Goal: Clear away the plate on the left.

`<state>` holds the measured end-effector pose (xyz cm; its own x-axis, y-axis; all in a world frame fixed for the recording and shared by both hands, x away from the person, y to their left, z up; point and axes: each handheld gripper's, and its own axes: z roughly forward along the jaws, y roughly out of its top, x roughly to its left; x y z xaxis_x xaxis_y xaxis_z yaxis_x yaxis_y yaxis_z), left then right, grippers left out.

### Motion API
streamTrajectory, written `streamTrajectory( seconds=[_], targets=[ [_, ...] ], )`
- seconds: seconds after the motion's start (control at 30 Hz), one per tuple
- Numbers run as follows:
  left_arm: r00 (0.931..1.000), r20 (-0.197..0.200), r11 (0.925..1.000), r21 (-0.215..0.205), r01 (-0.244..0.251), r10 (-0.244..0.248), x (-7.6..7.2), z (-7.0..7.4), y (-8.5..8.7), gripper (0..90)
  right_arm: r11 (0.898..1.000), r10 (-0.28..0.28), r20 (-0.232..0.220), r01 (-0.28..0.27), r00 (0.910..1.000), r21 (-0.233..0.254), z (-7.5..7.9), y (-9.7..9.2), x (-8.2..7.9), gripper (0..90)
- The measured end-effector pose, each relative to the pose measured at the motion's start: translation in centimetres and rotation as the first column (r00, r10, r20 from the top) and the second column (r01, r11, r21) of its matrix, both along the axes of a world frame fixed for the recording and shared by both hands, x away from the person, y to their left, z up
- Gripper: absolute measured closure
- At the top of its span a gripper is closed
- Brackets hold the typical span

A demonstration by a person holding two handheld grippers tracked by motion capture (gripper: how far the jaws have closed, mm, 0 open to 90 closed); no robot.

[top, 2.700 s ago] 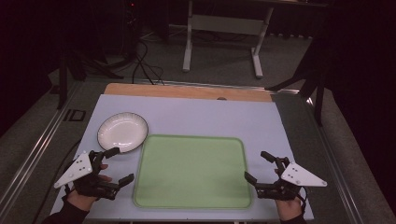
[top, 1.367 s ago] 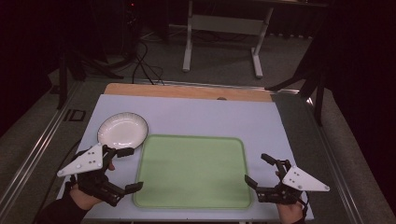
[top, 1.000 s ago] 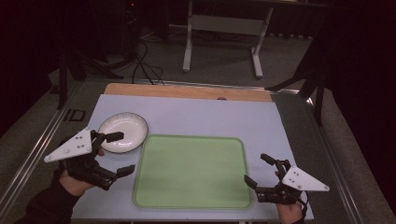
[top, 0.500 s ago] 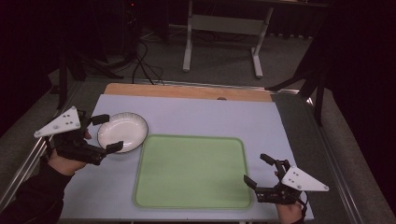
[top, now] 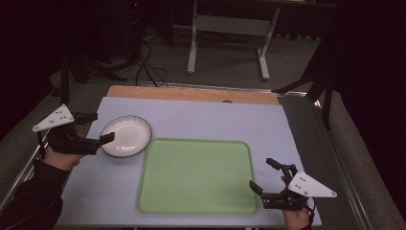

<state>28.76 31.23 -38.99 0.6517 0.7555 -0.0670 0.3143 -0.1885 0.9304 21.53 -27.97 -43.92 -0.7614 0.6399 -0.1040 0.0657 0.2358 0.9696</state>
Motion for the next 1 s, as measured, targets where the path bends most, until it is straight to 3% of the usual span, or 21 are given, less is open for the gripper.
streamTrajectory(
  seconds=[0.17, 0.33, 0.47, 0.67, 0.83, 0.97, 1.0],
  targets=[
    [0.9974, -0.064, 0.9993, -0.014, -0.035, 0.034, 1.0, -1.3, 1.2, 7.0, 1.000, 0.002, 0.001, -0.002, 1.0000, -0.001, 0.0, 0.1, 0.0, 12.1],
    [0.9899, -0.127, 0.9976, -0.021, -0.066, 0.063, 2.1, -2.9, 2.3, 10.9, 1.000, 0.004, 0.001, -0.004, 1.0000, -0.004, 0.0, 0.1, 0.0, 12.1],
    [0.9864, -0.135, 0.9955, -0.003, -0.095, 0.094, 2.4, -4.0, 2.7, 13.8, 1.000, 0.004, -0.001, -0.004, 1.0000, -0.007, -0.1, 0.2, 0.0, 12.2],
    [0.9759, -0.186, 0.9925, -0.022, -0.120, 0.114, 2.9, -5.4, 3.4, 15.4, 1.000, 0.007, 0.000, -0.007, 1.0000, -0.006, -0.1, 0.2, 0.0, 12.2],
    [0.9587, -0.243, 0.9877, -0.011, -0.156, 0.149, 3.5, -6.8, 3.8, 20.9, 1.000, 0.010, 0.000, -0.010, 0.9999, -0.010, -0.1, 0.3, 0.0, 12.3],
    [0.9389, -0.288, 0.9798, -0.008, -0.200, 0.189, 4.1, -7.9, 4.3, 22.4, 1.000, 0.011, 0.002, -0.011, 0.9999, -0.017, -0.1, 0.3, 0.0, 12.3],
    [0.9311, -0.305, 0.9767, -0.013, -0.214, 0.200, 4.3, -8.3, 4.4, 24.3, 1.000, 0.011, 0.001, -0.011, 0.9999, -0.016, -0.1, 0.3, 0.0, 12.3]
  ],
)
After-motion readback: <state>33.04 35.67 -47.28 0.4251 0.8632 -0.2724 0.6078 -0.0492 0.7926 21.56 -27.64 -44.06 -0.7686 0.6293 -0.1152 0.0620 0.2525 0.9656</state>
